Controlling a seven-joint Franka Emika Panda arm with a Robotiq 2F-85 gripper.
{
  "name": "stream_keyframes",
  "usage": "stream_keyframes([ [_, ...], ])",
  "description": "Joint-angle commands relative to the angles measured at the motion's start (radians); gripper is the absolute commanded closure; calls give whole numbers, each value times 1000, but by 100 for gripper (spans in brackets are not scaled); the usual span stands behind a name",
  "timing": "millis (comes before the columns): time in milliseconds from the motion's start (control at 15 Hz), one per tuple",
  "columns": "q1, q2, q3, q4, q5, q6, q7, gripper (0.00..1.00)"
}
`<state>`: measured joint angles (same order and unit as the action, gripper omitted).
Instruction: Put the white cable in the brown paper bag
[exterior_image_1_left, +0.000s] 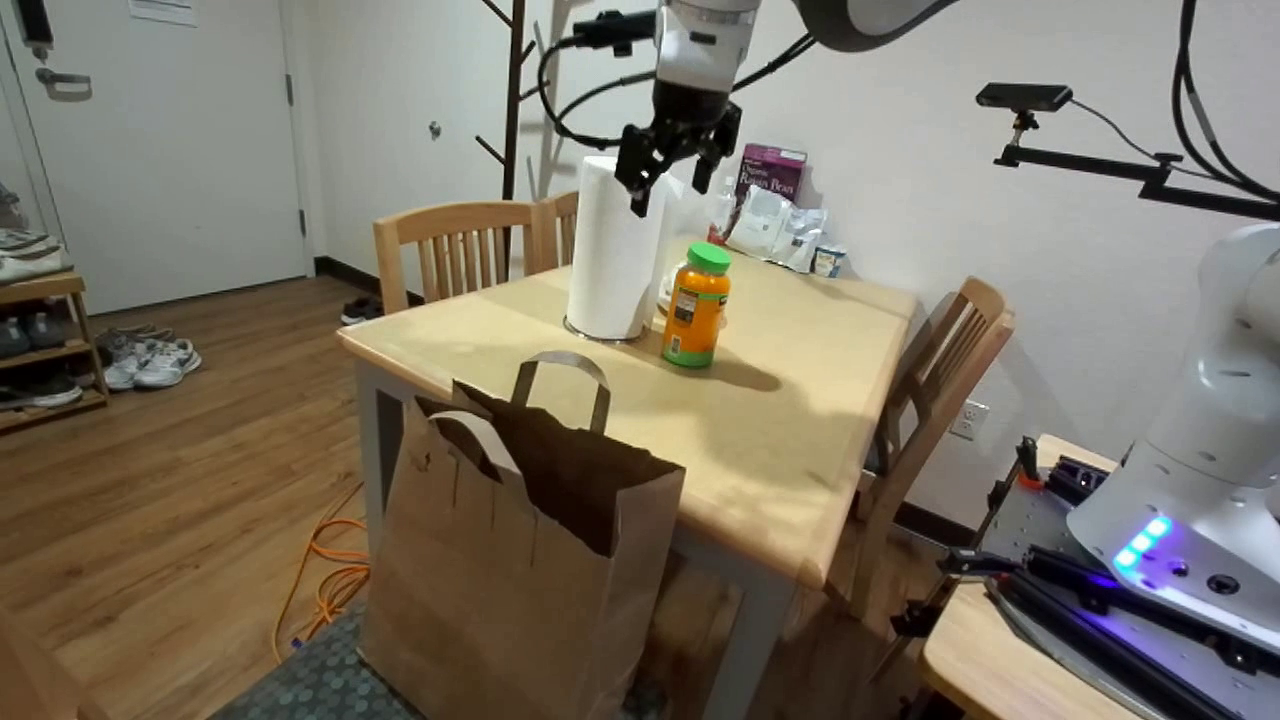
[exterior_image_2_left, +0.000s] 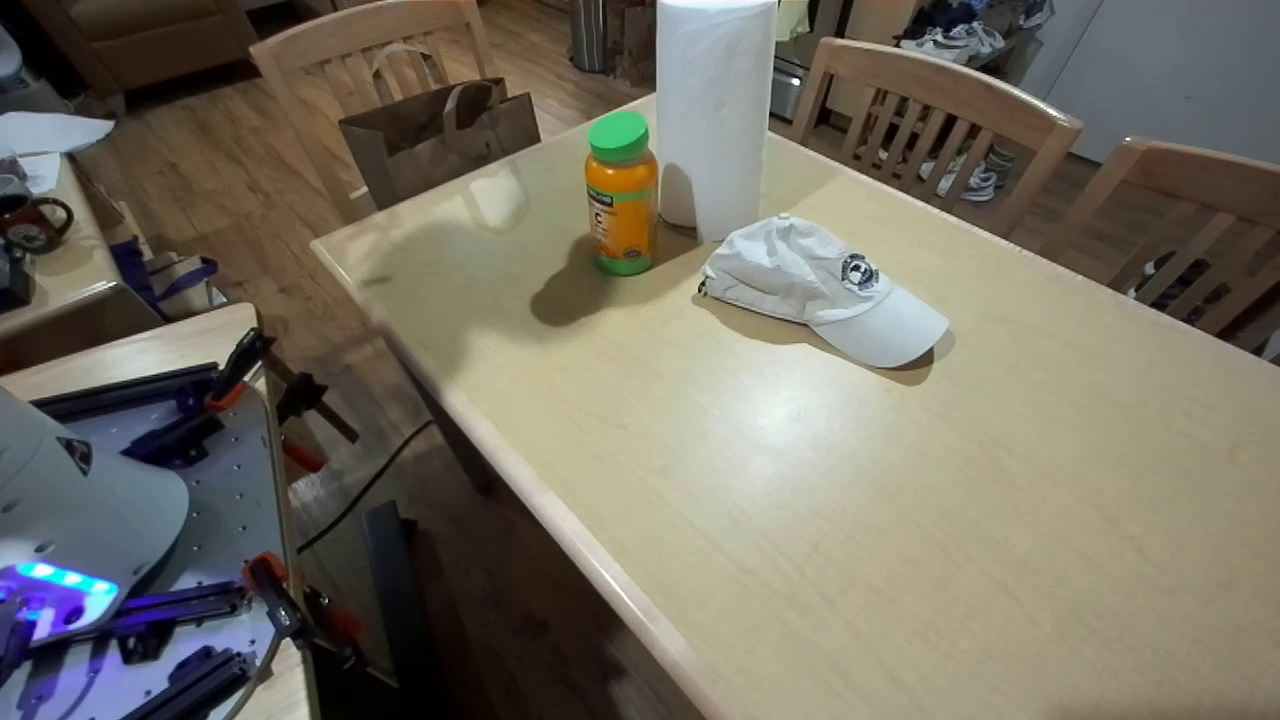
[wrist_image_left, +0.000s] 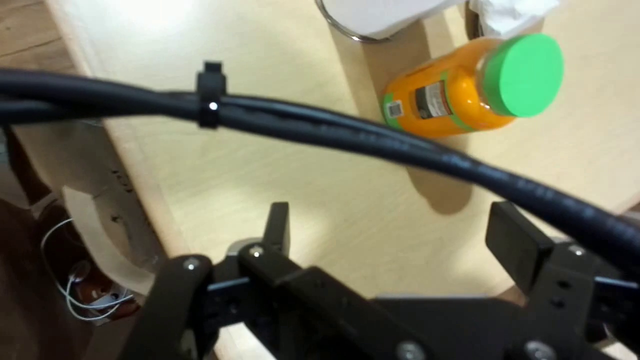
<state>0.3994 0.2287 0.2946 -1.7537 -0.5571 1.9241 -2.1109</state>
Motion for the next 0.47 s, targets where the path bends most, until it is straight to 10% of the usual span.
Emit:
stream_keyframes([
  [0,-70,-36,-19,-31,114,-94,5,0],
  [400,-70,-1,-12,0,97,-94,0,0],
])
